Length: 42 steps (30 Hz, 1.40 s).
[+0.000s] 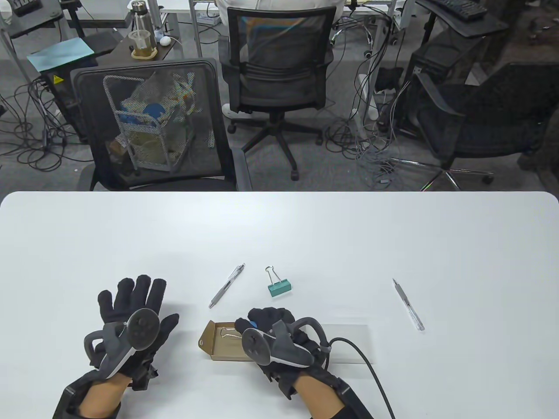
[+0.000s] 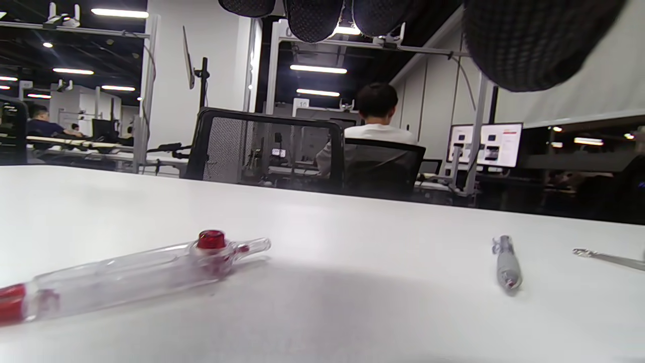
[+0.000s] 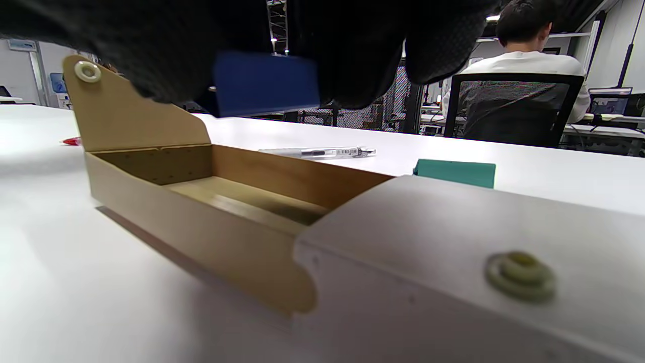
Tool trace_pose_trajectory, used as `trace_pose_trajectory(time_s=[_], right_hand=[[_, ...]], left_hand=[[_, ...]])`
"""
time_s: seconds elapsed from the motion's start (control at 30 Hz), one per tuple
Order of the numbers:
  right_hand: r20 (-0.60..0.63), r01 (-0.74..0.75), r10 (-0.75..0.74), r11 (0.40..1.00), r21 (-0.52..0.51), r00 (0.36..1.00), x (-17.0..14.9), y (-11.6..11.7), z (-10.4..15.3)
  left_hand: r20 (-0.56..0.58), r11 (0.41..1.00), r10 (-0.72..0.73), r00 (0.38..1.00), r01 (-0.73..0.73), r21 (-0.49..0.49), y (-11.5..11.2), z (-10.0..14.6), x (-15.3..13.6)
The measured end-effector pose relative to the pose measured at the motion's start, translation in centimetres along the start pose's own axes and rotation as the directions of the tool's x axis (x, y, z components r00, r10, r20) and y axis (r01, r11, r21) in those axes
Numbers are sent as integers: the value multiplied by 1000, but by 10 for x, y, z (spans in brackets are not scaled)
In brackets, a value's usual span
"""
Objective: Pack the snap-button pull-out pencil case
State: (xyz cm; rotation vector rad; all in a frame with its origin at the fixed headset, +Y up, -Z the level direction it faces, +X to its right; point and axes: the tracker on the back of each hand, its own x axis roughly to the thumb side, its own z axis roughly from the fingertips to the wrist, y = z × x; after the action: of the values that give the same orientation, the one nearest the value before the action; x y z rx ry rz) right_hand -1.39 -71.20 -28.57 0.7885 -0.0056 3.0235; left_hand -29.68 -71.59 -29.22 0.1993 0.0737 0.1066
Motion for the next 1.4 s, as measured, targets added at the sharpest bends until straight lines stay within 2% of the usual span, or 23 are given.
trace_pose_trajectory(time_s=[0.17, 0.3, 0.43, 0.53, 0.63, 0.83, 1.13, 1.27, 1.4], right_hand=[[-3, 18, -18, 1000, -15, 1000, -7, 1, 0], [1, 14, -14, 1000, -18, 1000, -7, 3, -1], [3, -11, 11, 1000, -23, 1000, -7, 3, 0], [11, 2, -1, 1000, -22, 1000, -7, 4, -1], [18, 11, -10, 1000, -24, 1000, -7, 5, -1], [16, 21, -21, 1000, -23, 1000, -8, 7, -2], [12, 96, -96, 995, 15, 995, -18, 6, -2], [-5, 148, -148, 989, 24, 989, -44, -2, 8], [-48, 150, -147, 986, 74, 988, -79, 0, 23]], left_hand=[[203, 998, 54, 978, -59, 16, 19, 10, 27], [323, 999, -5, 946, 21, -46, 21, 15, 66], [369, 982, -60, 927, 122, -145, 10, 14, 99], [374, 965, -132, 918, 206, -165, -1, 11, 118], [383, 955, -190, 904, 261, -144, -10, 10, 131], [387, 966, -200, 900, 248, -78, -18, 13, 136], [389, 984, -127, 913, 164, -63, -20, 15, 130], [382, 986, -117, 917, 152, -63, -18, 16, 127], [375, 985, -121, 919, 159, -72, -19, 16, 125]])
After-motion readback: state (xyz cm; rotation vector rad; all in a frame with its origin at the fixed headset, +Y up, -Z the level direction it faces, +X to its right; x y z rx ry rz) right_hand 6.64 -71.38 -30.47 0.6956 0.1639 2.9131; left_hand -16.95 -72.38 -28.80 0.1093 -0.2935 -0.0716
